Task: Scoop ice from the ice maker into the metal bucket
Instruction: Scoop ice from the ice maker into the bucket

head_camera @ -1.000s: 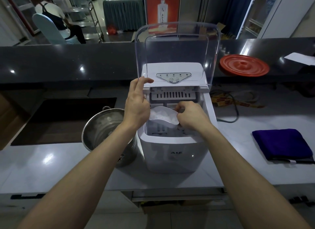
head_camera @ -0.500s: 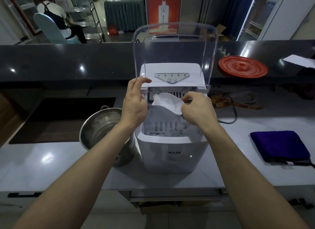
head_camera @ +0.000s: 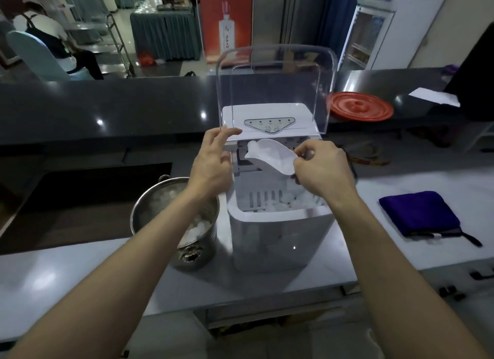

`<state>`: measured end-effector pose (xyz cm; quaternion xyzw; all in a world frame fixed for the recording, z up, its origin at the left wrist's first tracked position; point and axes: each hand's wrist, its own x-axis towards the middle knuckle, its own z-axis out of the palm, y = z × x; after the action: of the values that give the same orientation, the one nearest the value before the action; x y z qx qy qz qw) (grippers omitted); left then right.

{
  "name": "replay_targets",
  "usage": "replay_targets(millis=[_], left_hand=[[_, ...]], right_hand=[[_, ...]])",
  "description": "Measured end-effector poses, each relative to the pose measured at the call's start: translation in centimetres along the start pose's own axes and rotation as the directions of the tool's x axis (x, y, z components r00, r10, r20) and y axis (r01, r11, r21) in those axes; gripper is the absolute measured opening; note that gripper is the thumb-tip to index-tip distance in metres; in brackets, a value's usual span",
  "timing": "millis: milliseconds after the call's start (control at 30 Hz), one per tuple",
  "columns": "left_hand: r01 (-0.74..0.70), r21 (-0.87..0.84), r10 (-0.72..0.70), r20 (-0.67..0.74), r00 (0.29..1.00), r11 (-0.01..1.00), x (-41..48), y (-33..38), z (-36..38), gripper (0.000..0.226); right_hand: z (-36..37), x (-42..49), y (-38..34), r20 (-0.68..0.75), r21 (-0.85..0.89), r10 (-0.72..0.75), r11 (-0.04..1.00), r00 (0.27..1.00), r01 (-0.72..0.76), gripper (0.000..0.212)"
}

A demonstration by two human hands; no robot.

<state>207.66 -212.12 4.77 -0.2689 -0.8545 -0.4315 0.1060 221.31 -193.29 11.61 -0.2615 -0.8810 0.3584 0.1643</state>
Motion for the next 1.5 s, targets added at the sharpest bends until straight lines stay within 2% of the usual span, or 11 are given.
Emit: replay_targets(millis=[100, 267, 367, 467, 567, 667, 733, 1133, 1267, 1500], left_hand=[[-0.073, -0.025, 0.076, 0.15, 0.986, 0.997, -0.3, -2.1, -3.5, 0.066], [-0.113, -0.038, 0.117, 0.137, 0.984, 0.993, -0.5, -8.1, -9.4, 0.056], [-0.043, 0.012, 0.041, 0.122, 0.992, 0.999, -1.2, -12.3, -11.5, 0.041], [0.015, 0.146, -0.036, 0.145, 0.989, 0.989, -2.2, -15.7, -13.0, 0.027], [0.045, 0.25, -0.107, 0.242, 0.964, 0.967, -3.3, -17.7, -13.7, 0.018], [0.048, 0.279, -0.156, 0.379, 0.912, 0.959, -3.8, -18.9, -13.5, 0.014], [0.043, 0.27, -0.155, 0.409, 0.899, 0.962, -3.9, -19.2, -12.9, 0.016], [0.025, 0.172, -0.086, 0.357, 0.93, 0.985, -4.7, -19.8, -11.6, 0.015], [-0.026, 0.151, -0.027, 0.338, 0.941, 0.988, -5.2, -19.6, -11.4, 0.014], [-0.023, 0.16, -0.033, 0.335, 0.942, 0.987, -5.4, -19.5, -11.6, 0.014]], right_hand=[[0.7, -1.4, -1.9, -0.053, 0.006, 0.029, 1.0, 0.998, -0.029, 0.022], [3.4, -3.6, -5.6, -0.105, 0.062, 0.059, 0.997, 0.993, -0.052, 0.023], [5.5, -5.0, -7.2, -0.11, 0.073, 0.043, 0.997, 0.993, -0.035, 0.02], [7.9, -6.3, -8.5, -0.1, 0.066, 0.029, 0.998, 0.995, -0.022, 0.018], [10.1, -7.1, -9.6, -0.085, 0.061, 0.043, 0.997, 0.995, -0.038, 0.019], [12.2, -7.6, -10.4, -0.072, 0.043, 0.063, 0.997, 0.995, -0.06, 0.018], [13.3, -7.9, -10.6, -0.062, 0.016, 0.081, 0.997, 0.995, -0.08, 0.016], [16.7, -10.1, -10.1, -0.034, -0.151, 0.137, 0.979, 0.99, -0.14, 0.02], [17.0, -10.3, -10.0, -0.024, -0.273, 0.1, 0.956, 0.995, -0.103, 0.024], [17.6, -10.3, -10.1, -0.003, -0.418, 0.02, 0.908, 1.0, -0.019, 0.026]])
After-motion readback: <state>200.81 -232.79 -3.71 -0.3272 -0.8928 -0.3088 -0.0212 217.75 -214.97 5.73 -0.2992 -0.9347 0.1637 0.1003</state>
